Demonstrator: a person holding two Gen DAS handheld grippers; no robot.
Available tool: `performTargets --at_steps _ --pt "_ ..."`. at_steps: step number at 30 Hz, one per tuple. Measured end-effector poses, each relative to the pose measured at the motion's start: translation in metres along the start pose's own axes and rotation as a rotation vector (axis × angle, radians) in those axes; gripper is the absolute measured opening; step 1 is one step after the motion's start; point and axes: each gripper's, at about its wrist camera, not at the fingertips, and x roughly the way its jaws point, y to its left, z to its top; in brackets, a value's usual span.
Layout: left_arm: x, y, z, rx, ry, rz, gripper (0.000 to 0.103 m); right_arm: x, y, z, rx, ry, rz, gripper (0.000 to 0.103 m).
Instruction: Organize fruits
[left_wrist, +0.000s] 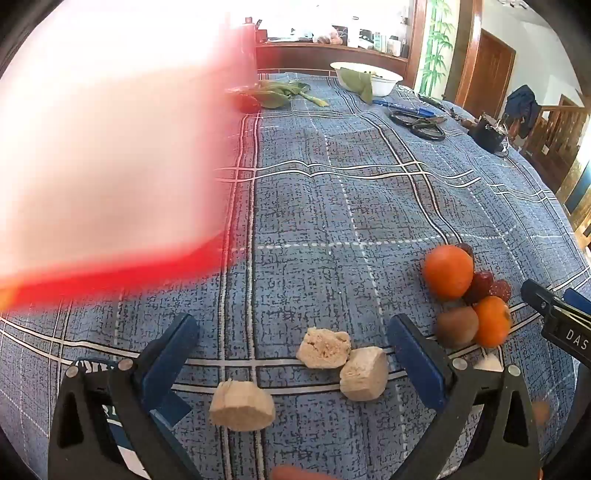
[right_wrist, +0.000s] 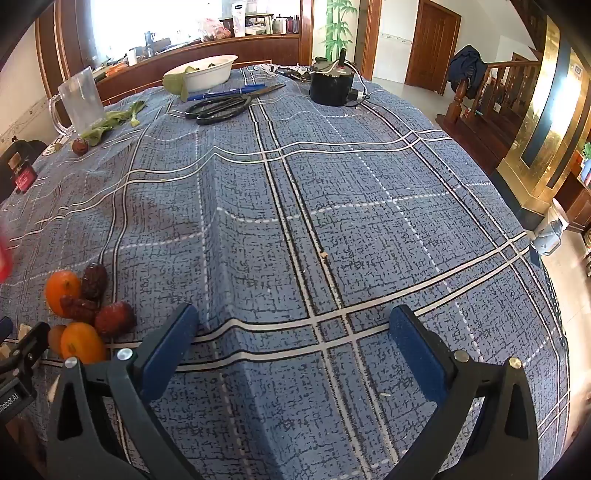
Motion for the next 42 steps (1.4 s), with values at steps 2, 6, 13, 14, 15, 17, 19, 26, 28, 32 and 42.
performTargets --at_steps 2,6,13,14,15,17,19,26,28,32,42 --pt "0.0 0.0001 0.0 -0.001 0.0 -0.001 0.102 0.0001 0.0 0.0 0.001 0.003 0.001 0.103" --pt "0.0 0.0 0.0 -0.001 0.0 -0.001 0.102 0.0001 -0.0001 0.0001 0.002 0.003 0.002 0.103" --pt "0.0 -0.0001 0.0 -0.001 0.0 -0.002 0.102 0.0 0.0 0.0 0.002 0.003 0.002 0.103" --pt "0.0 -0.0002 0.0 -0.001 0.0 -0.002 0.102 0.0 0.0001 0.0 0.001 0.003 0.002 0.103" --pt "0.0001 -0.0003 0.0 -0.001 -0.001 -0.002 0.102 0.0 0.0 0.0 0.002 0.003 0.002 0.103" --pt "0.0001 -0.0006 0.0 -0.001 -0.001 -0.001 0.102 -0.0001 0.0 0.0 0.002 0.003 0.003 0.103" --pt "0.0001 -0.0008 0.0 -0.001 -0.001 -0.001 0.102 -0.0001 0.0 -0.0001 0.002 0.003 0.003 0.103" --pt "0.0 0.0001 0.0 -0.002 0.0 -0.002 0.102 -0.0001 0.0 -0.0001 0.002 0.003 0.003 0.103" --pt "0.0 0.0001 0.0 -0.002 0.0 -0.002 0.102 -0.0001 0.0 -0.0001 0.002 0.003 0.003 0.103" --pt "0.0 0.0001 0.0 -0.002 0.0 -0.002 0.102 -0.0001 0.0 -0.0001 0.002 0.003 0.003 0.103" --pt "-0.0022 0.0004 -0.0015 0.019 0.005 -0.015 0.102 0.0016 0.0005 0.0047 0.005 0.003 0.004 0.103"
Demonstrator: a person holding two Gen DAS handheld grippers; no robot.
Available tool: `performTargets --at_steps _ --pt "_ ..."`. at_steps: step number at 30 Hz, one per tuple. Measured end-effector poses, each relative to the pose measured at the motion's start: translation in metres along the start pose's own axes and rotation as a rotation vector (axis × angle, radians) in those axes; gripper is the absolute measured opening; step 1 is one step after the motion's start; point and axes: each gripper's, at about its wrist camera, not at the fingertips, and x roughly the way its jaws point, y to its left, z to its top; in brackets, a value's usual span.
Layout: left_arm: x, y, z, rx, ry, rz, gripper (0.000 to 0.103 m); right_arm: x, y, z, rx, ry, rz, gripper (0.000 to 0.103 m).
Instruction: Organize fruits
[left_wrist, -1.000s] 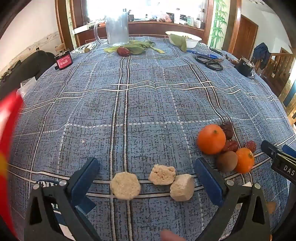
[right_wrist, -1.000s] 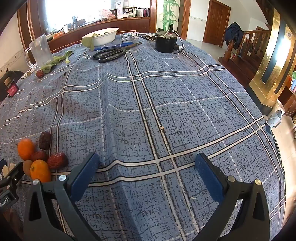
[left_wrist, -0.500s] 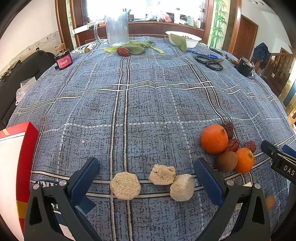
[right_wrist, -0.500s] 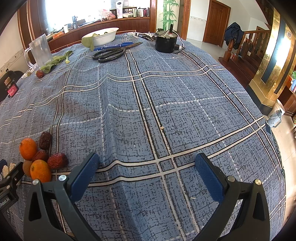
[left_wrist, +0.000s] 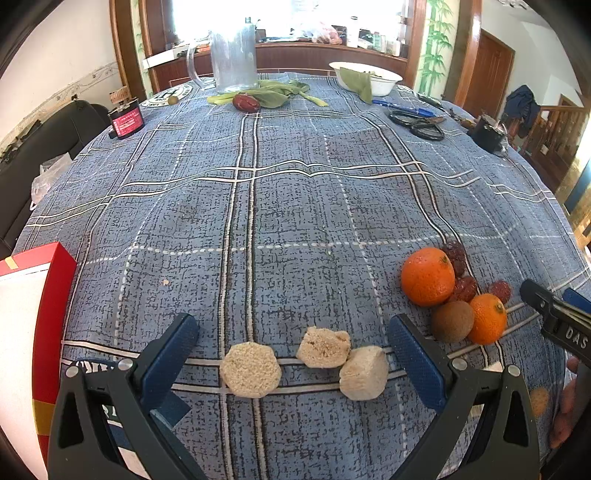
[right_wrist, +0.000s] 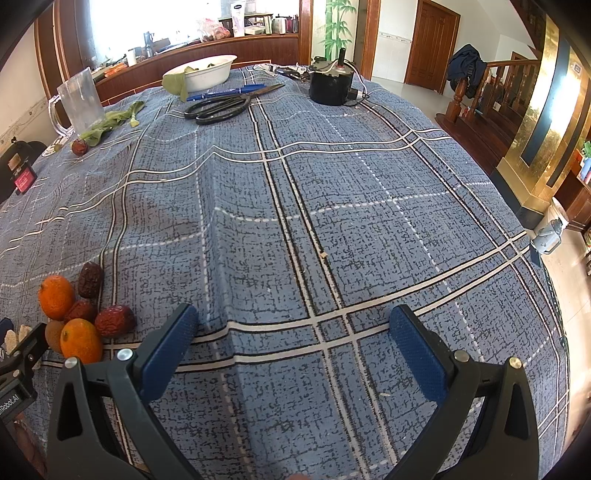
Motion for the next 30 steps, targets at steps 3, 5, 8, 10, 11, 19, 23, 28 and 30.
performTargets --at_steps 3,5,8,10,11,19,23,28,30 --pt "-0.017 0.008 -0.009 0.023 0.006 -0.006 0.1 -0.003 -0.002 0.002 -0.019 0.005 0.031 0.103" --pt "-0.04 0.018 -0.019 0.032 -0.06 -0.004 0.1 -0.021 -0.012 -0.006 -0.008 -0.024 0.072 0.102" --pt "-0.075 0.035 -0.037 0.052 -0.127 0.035 0.101 -0.057 -0.017 -0.018 -0.015 -0.112 0.121 0.102" --pt "-0.084 0.045 -0.043 0.061 -0.136 0.048 0.101 -0.083 -0.019 -0.027 -0.059 -0.134 0.198 0.102" --pt "-0.091 0.052 -0.05 0.058 -0.144 0.053 0.101 -0.095 -0.02 -0.035 -0.074 -0.148 0.236 0.102" --pt "-0.102 0.071 -0.075 0.008 -0.116 0.034 0.101 -0.137 0.012 -0.108 -0.294 -0.162 0.314 0.1" --pt "-0.103 0.066 -0.085 0.029 -0.107 0.012 0.099 -0.121 0.027 -0.124 -0.339 -0.098 0.291 0.072" --pt "-0.101 0.063 -0.089 0.03 -0.084 -0.015 0.094 -0.115 0.042 -0.129 -0.38 -0.053 0.294 0.054" --pt "-0.101 0.064 -0.09 0.023 -0.079 -0.022 0.093 -0.111 0.046 -0.131 -0.394 -0.016 0.283 0.04"
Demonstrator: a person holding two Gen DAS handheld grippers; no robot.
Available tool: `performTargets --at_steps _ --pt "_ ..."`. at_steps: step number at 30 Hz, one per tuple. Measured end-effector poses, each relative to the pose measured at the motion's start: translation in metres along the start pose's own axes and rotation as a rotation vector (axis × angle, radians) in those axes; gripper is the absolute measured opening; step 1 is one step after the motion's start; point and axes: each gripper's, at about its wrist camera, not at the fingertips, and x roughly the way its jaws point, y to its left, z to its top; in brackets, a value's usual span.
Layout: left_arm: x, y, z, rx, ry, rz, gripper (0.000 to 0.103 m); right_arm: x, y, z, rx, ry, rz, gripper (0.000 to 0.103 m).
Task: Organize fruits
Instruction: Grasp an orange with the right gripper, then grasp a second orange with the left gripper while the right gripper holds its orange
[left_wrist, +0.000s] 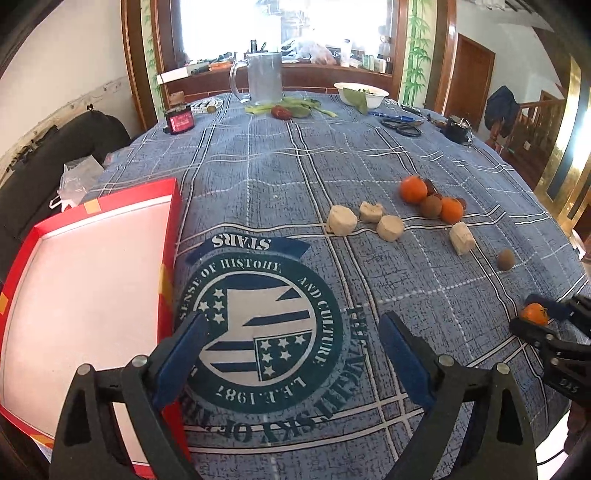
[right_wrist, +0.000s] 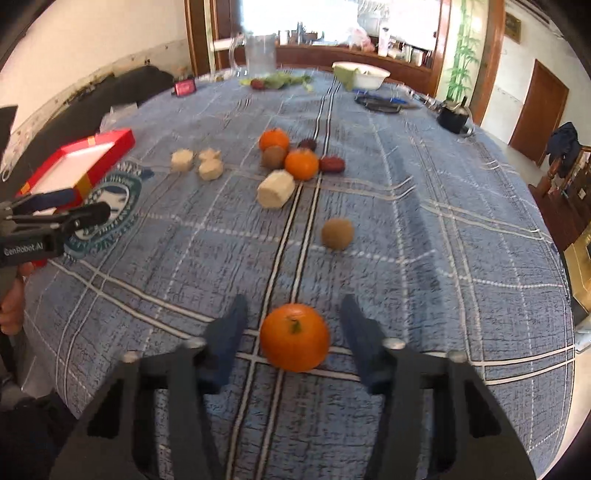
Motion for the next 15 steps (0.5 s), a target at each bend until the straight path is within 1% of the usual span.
performTargets --at_steps 1,2,5,8,11,12,15 --pt "0.0 0.0 0.0 -0.001 -0.001 -0.005 0.091 0.002 0.002 0.0 -0.005 0.011 -0.005 0.039" --pt "-0.001 0.0 0.001 0.001 -0.004 -0.007 0.089 0.001 0.003 0.0 -0.012 -0.001 -0.006 0.037" --pt "-0.003 -0.005 0.003 0.026 -0.011 -0.011 0.085 0.0 0.003 -0.002 -0.013 -0.001 -0.006 0.037" --pt "-0.003 -0.01 0.008 0.05 -0.014 -0.013 0.085 -0.008 -0.004 0.008 0.014 -0.034 0.003 0.036" --pt "-0.002 -0.023 0.024 0.081 -0.025 -0.032 0.085 -0.017 -0.026 0.037 0.107 -0.101 -0.039 0.036" --pt "-0.001 -0.027 0.031 0.093 -0.032 -0.034 0.085 -0.021 -0.039 0.051 0.161 -0.134 -0.055 0.036" --pt "0.01 -0.043 0.054 0.155 -0.044 -0.017 0.085 -0.021 -0.071 0.093 0.283 -0.216 -0.072 0.036"
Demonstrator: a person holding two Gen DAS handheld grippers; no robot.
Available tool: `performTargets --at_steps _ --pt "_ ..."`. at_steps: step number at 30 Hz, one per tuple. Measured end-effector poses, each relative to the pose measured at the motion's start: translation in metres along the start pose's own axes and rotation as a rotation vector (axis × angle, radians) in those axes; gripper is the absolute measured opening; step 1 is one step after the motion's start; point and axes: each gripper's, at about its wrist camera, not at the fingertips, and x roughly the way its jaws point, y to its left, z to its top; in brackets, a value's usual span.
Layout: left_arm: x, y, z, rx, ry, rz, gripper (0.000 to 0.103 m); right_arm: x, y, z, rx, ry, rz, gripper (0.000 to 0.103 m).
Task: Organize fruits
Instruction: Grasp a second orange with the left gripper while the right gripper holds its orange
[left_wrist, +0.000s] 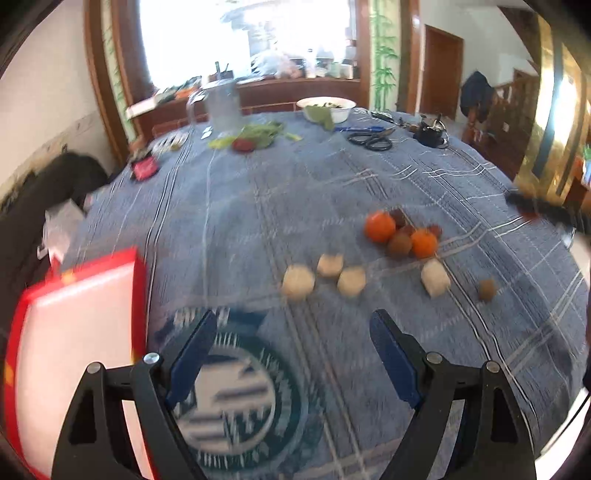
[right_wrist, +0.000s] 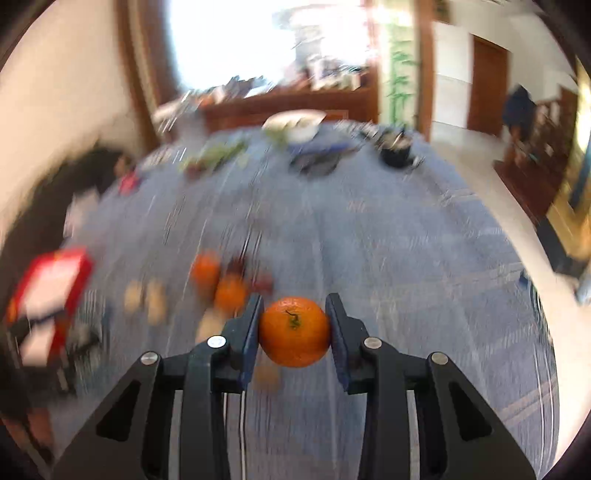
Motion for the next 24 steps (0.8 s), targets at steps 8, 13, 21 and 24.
performTargets --at_steps 8,13,21,24 --pt "0.055 -0.02 0.047 0.138 0.074 0.013 0.082 0.078 -0.034 0.034 0.315 -0.06 0.079 0.036" --pt "0.09 -0.031 0.059 0.169 0.136 0.034 0.079 0.098 -0.052 0.031 0.326 0.01 0.117 0.036" --pt "0.107 -0.06 0.063 0.2 0.16 -0.02 0.078 0.099 -0.061 0.037 0.374 0.035 0.178 0.036" --pt "0.11 -0.069 0.066 0.207 0.149 -0.046 0.077 0.099 -0.062 0.036 0.375 0.036 0.181 0.036"
